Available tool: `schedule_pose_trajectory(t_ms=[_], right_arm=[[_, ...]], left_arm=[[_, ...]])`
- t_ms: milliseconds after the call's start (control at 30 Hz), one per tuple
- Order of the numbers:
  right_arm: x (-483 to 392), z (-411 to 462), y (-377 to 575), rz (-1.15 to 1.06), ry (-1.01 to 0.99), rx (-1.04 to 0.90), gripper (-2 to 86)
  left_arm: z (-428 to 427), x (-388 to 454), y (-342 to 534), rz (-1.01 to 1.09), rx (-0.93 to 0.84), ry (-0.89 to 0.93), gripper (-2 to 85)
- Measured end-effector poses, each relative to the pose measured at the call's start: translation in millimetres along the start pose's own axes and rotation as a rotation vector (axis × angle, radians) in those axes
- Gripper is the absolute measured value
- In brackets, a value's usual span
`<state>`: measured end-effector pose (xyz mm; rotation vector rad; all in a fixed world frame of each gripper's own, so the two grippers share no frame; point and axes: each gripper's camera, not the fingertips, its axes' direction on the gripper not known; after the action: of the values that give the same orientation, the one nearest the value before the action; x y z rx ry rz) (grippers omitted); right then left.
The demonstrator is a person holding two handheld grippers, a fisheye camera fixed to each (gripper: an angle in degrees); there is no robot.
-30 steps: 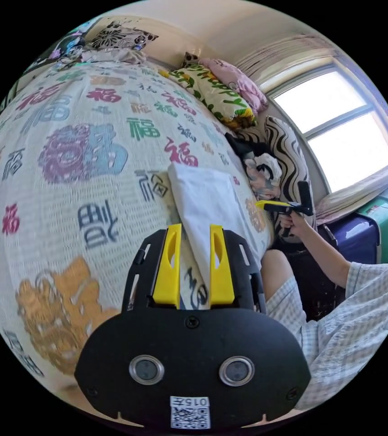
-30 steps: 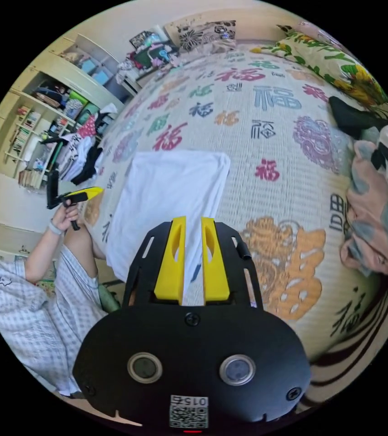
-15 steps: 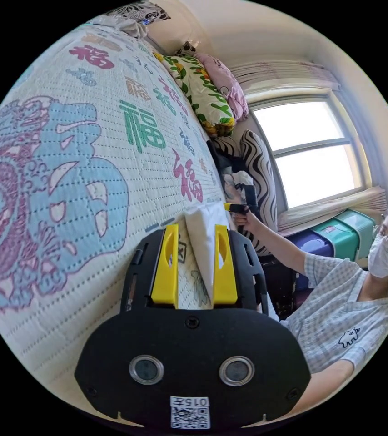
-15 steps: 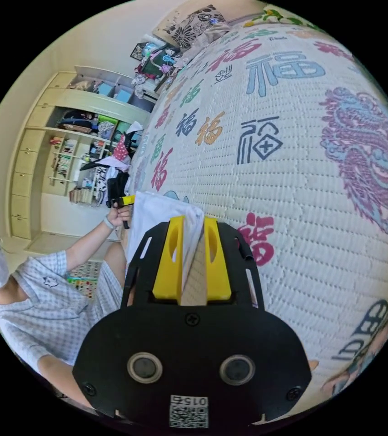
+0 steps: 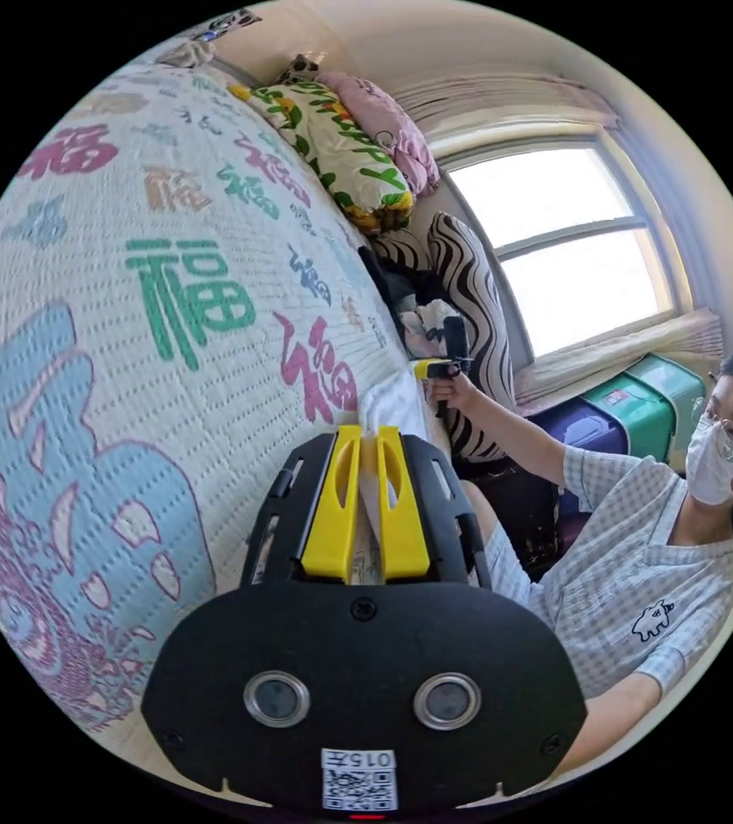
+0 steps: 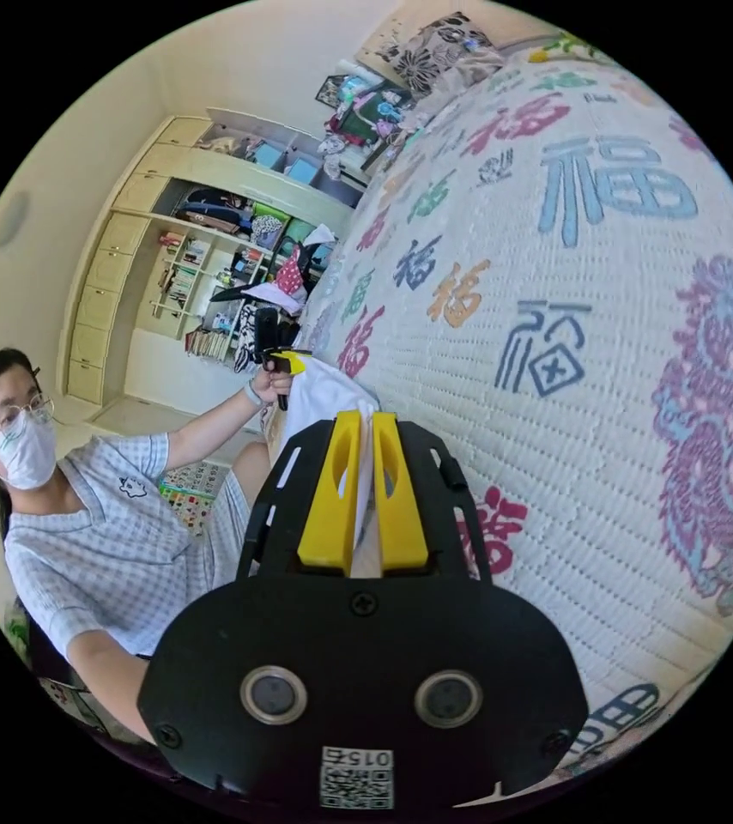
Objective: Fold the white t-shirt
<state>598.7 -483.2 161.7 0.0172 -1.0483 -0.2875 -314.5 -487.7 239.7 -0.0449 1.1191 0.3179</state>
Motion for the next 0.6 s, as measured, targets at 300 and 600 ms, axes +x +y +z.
schedule_pose_trajectory(t_ms=[300,600], right_arm=[[-90.1,-12.5,-36.4,-0.266,0.164,-0.002,1.7],[-200.1,43.5,63.7,-0.512,0.271,-0.181,1.1]], left_arm=[[-25.7,68.2,-43.5,0.252,0.035,-0.117,1.1],[9.3,165.6,69.4,0.520,-0.083,-0.170,1.3]])
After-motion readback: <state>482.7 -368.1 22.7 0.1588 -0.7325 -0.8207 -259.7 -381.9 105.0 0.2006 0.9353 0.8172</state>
